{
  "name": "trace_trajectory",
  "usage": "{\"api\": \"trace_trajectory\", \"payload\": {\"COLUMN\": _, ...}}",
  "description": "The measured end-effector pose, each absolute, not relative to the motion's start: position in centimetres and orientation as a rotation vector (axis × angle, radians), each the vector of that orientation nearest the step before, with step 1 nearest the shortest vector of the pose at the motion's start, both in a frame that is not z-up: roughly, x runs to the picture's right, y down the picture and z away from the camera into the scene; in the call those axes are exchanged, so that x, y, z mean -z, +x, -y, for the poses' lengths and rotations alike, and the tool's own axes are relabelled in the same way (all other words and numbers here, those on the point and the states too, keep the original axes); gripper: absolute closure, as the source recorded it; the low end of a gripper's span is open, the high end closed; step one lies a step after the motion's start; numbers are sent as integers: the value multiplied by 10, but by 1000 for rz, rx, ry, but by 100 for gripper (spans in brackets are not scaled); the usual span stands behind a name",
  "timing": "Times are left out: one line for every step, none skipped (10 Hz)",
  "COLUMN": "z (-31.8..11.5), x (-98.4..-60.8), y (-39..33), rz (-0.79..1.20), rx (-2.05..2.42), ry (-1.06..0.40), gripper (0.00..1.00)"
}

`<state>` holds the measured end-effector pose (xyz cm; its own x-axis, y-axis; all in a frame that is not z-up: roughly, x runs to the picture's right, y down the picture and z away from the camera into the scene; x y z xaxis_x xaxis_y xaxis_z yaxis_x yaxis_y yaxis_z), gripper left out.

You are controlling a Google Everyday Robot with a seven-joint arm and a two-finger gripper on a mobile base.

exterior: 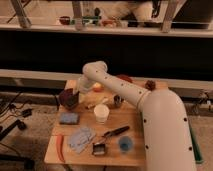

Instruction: Wipe purple bowl with eraser

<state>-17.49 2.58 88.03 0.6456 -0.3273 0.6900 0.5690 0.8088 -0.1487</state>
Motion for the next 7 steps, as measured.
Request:
{"api": "trace_trajectory", "payload": {"z": -23, "x": -884, "y": -178, "rz": 697, "rx": 523, "ry": -370, "gripper": 100}}
{"api": "trace_trajectory", "payload": {"z": -20, "x": -885, "y": -182, "rz": 696, "rx": 524, "ry": -367, "gripper": 100}}
{"api": "trace_trajectory", "payload": {"z": -16, "x": -887, "y": -187, "rz": 693, "rx": 528, "ry": -361, "gripper": 100}}
{"api": "trace_trajectory", "payload": {"z": -13, "x": -887, "y": -195, "rz": 695, "rx": 536, "ry": -356, "gripper": 100}}
{"api": "trace_trajectory", "payload": {"z": -9, "x": -887, "y": -202, "rz": 699, "rx": 544, "ry": -349, "gripper": 100}}
{"api": "trace_trajectory", "payload": {"z": -7, "x": -887, "y": -210, "rz": 704, "rx": 553, "ry": -346, "gripper": 100}}
{"api": "trace_trajectory", "payload": {"z": -3, "x": -887, "y": -217, "rz": 708, "rx": 561, "ry": -341, "gripper": 100}}
